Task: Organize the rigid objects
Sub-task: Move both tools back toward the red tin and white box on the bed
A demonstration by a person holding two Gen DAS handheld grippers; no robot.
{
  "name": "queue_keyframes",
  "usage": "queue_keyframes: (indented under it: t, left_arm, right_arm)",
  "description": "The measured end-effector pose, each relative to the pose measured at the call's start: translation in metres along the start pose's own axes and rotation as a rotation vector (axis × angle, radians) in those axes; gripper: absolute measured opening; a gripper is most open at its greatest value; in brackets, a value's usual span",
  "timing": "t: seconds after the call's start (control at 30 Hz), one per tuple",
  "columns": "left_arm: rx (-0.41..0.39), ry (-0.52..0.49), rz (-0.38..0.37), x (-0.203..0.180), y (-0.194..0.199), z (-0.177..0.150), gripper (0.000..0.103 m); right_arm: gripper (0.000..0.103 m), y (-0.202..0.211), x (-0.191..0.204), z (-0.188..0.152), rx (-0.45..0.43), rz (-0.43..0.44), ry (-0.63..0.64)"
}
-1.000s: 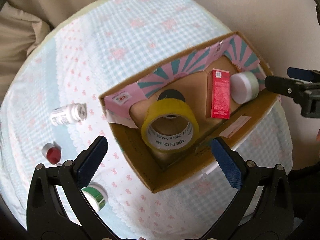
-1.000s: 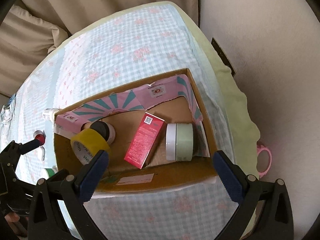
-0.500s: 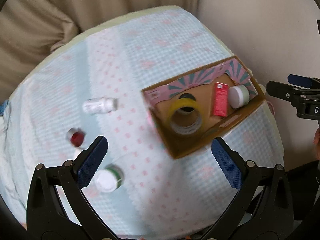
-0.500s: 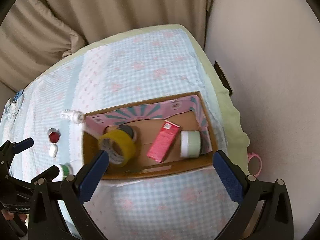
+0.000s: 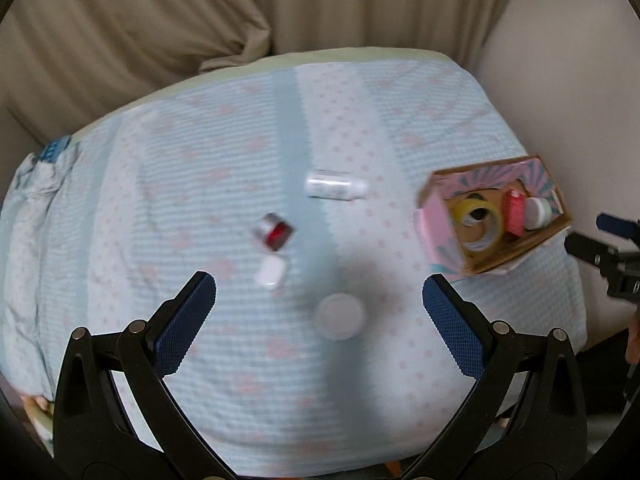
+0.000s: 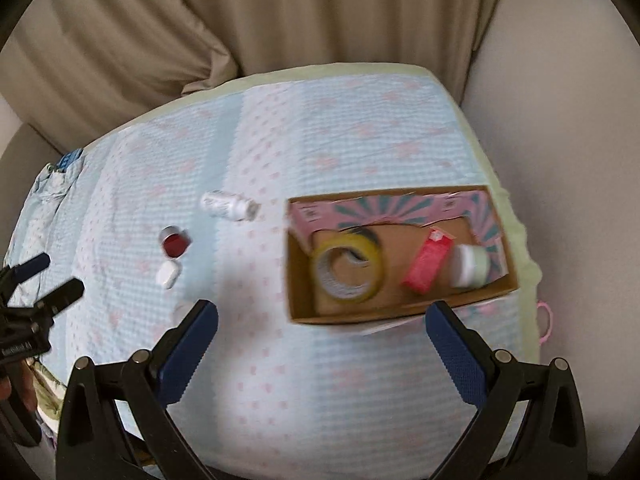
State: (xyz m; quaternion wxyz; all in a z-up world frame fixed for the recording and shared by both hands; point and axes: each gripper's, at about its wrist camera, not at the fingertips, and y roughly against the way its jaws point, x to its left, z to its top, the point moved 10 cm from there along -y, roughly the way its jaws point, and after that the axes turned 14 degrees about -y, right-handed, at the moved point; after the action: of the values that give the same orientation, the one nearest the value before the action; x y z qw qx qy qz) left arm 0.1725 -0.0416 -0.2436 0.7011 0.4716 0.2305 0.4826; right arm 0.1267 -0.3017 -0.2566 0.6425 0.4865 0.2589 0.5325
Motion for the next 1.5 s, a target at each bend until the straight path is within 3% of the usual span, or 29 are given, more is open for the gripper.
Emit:
queue_keyframes:
  t: [0.23,0.57,0.93,1.3,1.5]
  left_arm:
    - [0.009,-0.026,0.008,0.063,-0.010,-0.023,0.103]
    - [0.088,-0.206,-0.040,0.101,-0.086,-0.021,0.103]
    - [0.192,-0.394,-0.119,0.085,-0.192,0.001,0.103]
    - [0.290,-0.535,-0.161,0.060,-0.283,-0.004,0.103]
    - [0.321,-0.560,-0.185,0.053,-0.310,-0.010,0.093]
  right_arm:
    - [0.103,-0.033,0.068,-0.052,0.075,-0.021,0.018]
    - [0.103,-0.092,0.143,-0.105,0.162,-0.029,-0.066]
    - [0.103,-0.178,0.169,-0.135,0.295,-0.083,-0.250]
    - [0.103,-0.246,0.158,-0.154,0.360,-0.150,-0.437]
    - [0.101,-0.271,0.154,-0.163,0.417,-0.143,-0.523]
